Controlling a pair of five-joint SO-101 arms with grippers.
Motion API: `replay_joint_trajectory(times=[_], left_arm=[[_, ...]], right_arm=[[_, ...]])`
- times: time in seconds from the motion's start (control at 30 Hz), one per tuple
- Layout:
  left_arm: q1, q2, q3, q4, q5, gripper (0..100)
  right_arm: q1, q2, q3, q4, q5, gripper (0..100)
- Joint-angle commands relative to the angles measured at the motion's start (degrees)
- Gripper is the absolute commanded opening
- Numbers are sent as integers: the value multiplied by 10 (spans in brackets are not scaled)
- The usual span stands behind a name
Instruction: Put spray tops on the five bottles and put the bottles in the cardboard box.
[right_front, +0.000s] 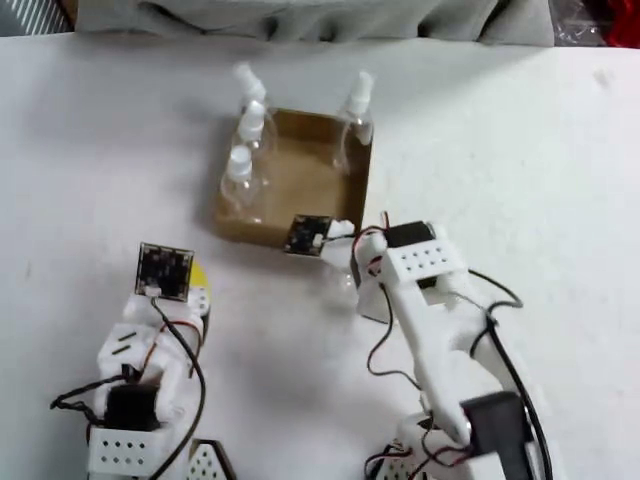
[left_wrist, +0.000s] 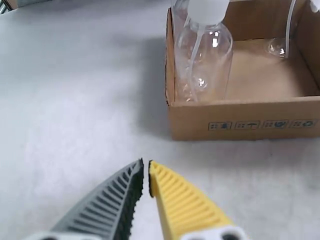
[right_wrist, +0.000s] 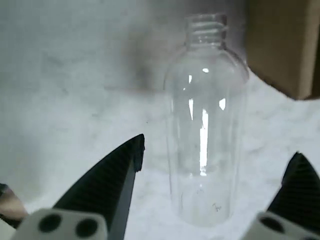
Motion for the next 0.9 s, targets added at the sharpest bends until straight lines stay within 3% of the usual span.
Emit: replay_joint_trajectory(times=[0.0,0.17,0.43,0.67,0.87], left_arm=[[-3,-15,-2,1,-4,24],[-3,-15,-2,1,-4,24],[-5,-15,-2,1,-4,24],[-5,-15,-2,1,-4,24],[-5,-15,-2,1,-4,24]], right_arm=[[4,36,-5,-55,4,375],[7,65,-5,-78,3,340],[36,65,-7,-57,5,40],[167,20,-8,-28,6,44],[335,-73,-8,-28,6,50]])
